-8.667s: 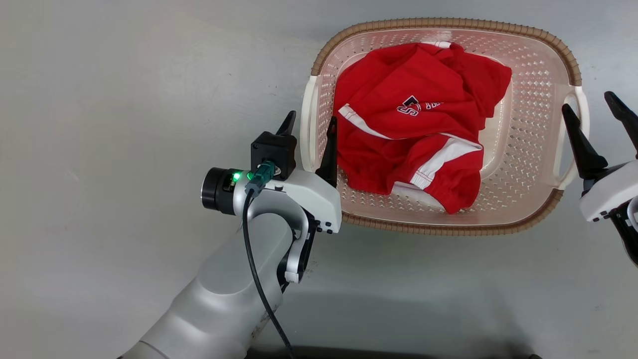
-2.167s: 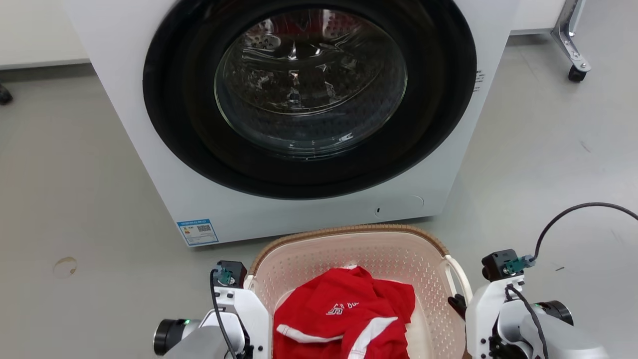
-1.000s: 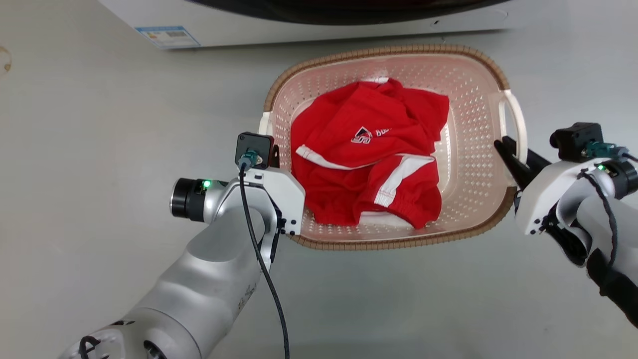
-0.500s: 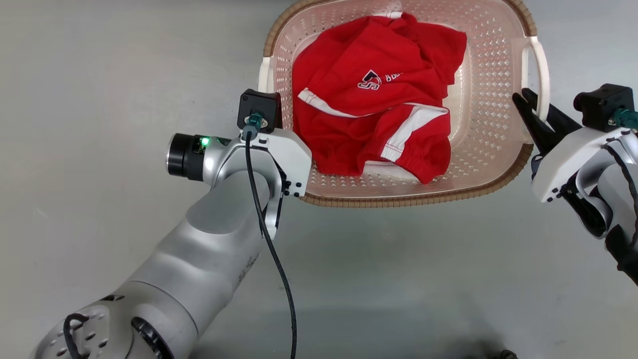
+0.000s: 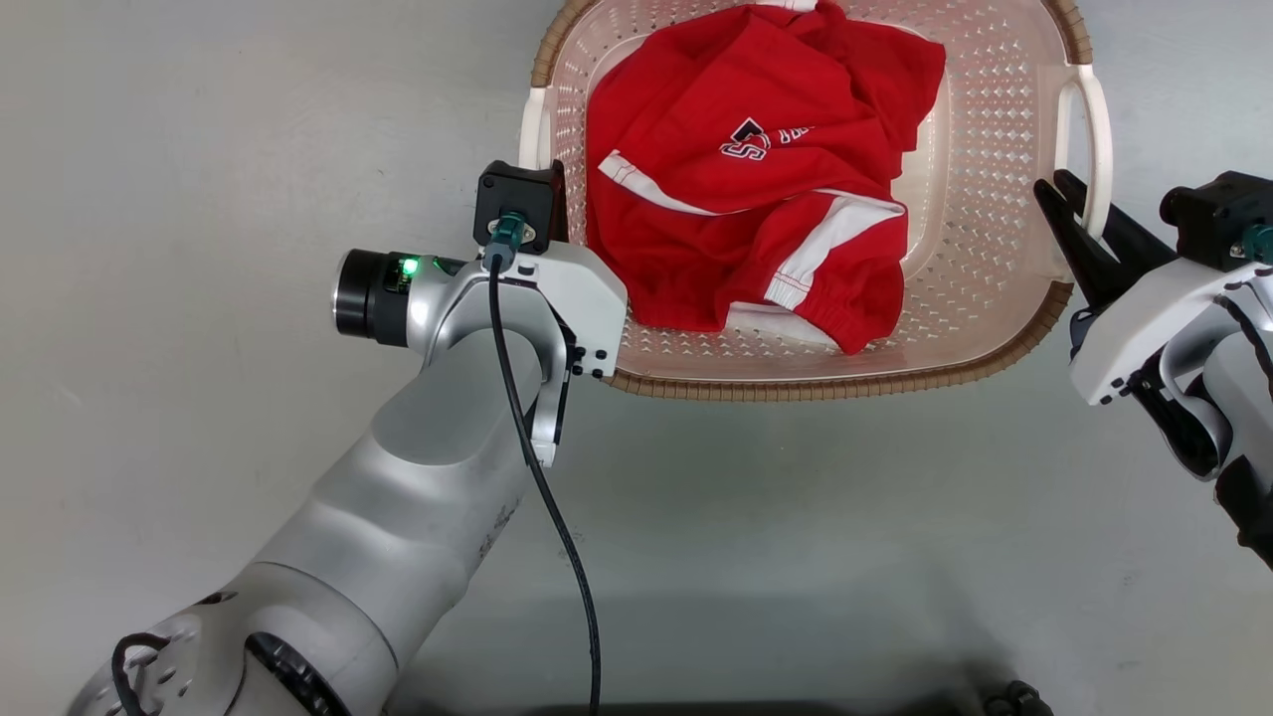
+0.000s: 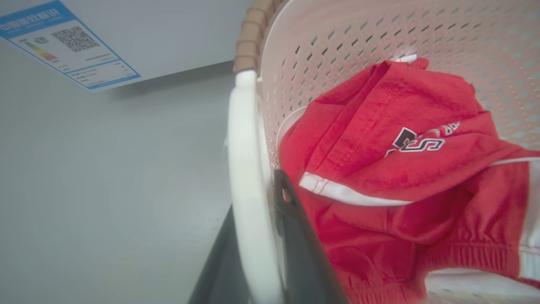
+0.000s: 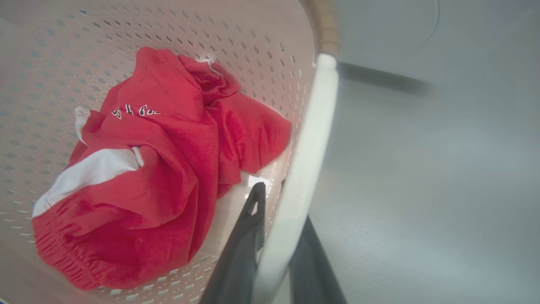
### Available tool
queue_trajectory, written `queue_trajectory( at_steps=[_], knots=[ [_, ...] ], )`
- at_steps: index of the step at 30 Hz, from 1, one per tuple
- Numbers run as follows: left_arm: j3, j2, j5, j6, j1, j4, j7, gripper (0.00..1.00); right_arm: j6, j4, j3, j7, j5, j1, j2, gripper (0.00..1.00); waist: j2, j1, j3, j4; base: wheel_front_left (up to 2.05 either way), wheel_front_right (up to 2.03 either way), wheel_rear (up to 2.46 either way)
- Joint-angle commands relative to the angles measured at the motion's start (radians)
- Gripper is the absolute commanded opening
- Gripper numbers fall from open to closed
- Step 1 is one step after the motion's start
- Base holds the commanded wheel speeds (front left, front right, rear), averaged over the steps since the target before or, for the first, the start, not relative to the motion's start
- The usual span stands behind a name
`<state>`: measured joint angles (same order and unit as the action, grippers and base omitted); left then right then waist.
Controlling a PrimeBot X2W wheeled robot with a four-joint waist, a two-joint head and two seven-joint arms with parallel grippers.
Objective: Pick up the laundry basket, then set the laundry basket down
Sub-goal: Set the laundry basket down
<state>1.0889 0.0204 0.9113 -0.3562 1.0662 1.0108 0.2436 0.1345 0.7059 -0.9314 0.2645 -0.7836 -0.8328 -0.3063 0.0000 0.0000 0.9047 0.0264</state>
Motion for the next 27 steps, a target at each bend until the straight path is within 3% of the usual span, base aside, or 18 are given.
queue_trajectory(
  at_steps=[1, 27],
  knots=[
    [-0.021, 0.03, -0.023, -0.006, -0.011, -0.013, 0.018, 0.0, -0.004, 0.007, -0.01, -0.003, 0.017, 0.076, -0.049, 0.0, 0.0, 0.0, 0.003, 0.001, 0.0, 0.0, 0.0],
    [-0.044, 0.03, -0.024, 0.014, -0.037, -0.022, 0.018, 0.0, -0.004, 0.014, -0.007, -0.003, 0.016, 0.068, -0.057, 0.0, 0.0, 0.0, 0.022, 0.004, 0.0, 0.0, 0.0]
  ],
)
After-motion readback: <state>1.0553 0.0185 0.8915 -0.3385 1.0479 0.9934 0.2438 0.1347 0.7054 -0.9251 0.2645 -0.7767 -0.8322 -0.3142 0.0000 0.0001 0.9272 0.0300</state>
